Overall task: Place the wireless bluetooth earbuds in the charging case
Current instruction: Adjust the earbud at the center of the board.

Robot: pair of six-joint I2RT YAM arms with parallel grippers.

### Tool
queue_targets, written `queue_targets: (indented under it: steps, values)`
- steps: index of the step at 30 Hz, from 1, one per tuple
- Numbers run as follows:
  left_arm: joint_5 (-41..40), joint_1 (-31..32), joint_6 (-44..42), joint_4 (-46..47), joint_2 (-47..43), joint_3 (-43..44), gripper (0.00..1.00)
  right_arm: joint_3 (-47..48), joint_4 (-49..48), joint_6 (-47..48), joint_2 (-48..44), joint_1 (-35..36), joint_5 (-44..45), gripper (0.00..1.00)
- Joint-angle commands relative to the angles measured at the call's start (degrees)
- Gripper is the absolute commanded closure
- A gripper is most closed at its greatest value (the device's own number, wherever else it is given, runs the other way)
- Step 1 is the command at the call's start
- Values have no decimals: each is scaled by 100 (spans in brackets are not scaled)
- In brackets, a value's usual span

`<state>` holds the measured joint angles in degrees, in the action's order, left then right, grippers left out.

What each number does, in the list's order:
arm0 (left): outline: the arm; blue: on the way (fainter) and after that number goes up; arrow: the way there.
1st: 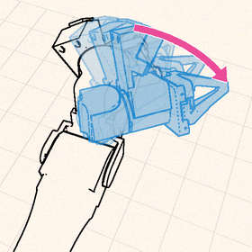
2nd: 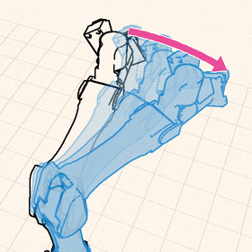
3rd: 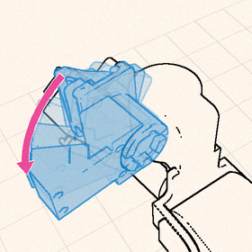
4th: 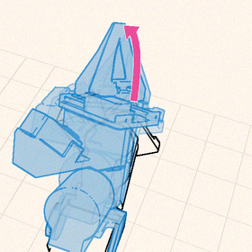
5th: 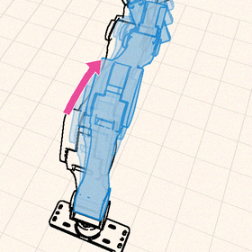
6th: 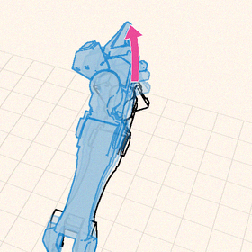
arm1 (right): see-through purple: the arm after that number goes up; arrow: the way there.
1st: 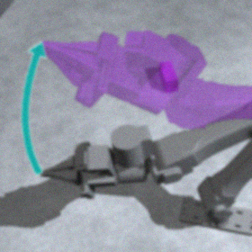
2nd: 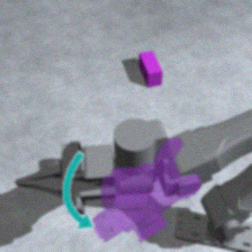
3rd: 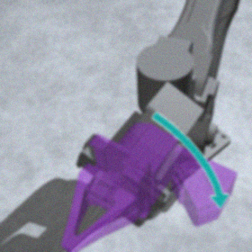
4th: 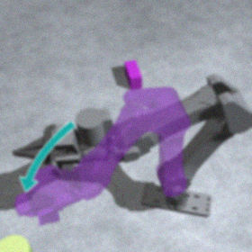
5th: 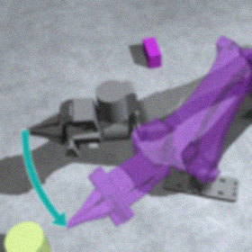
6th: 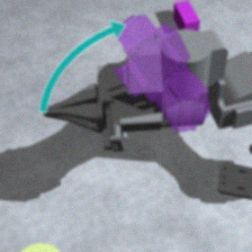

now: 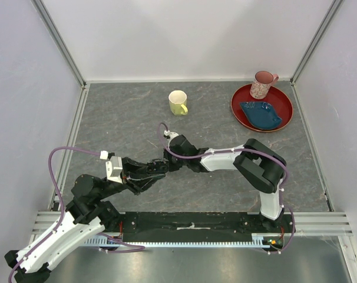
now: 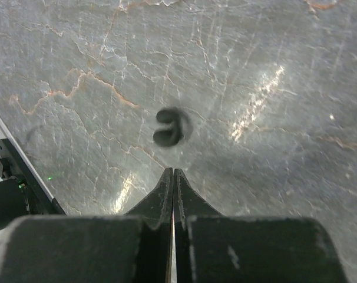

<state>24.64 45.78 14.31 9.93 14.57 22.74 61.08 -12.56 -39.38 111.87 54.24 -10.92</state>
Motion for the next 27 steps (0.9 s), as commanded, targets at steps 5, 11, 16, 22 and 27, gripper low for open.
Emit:
queue_targets:
  steps: [5, 11, 16, 22, 27]
  values:
    - [-74, 19, 90, 246, 11, 2, 98, -377, -54, -184, -623, -54, 389, 100]
    - [-74, 27, 90, 255, 11, -7, 98, -369, -177, -395, -544, -159, 266, 79]
    - [-100, 19, 99, 255, -24, -42, 98, -246, -493, -677, -237, -352, -95, 70]
    - [-118, 28, 64, 255, -15, -51, 98, 71, -344, -642, 106, -344, -288, 63]
    - [-126, 19, 55, 255, -24, -68, 98, 79, -248, -554, 150, -326, -306, 63]
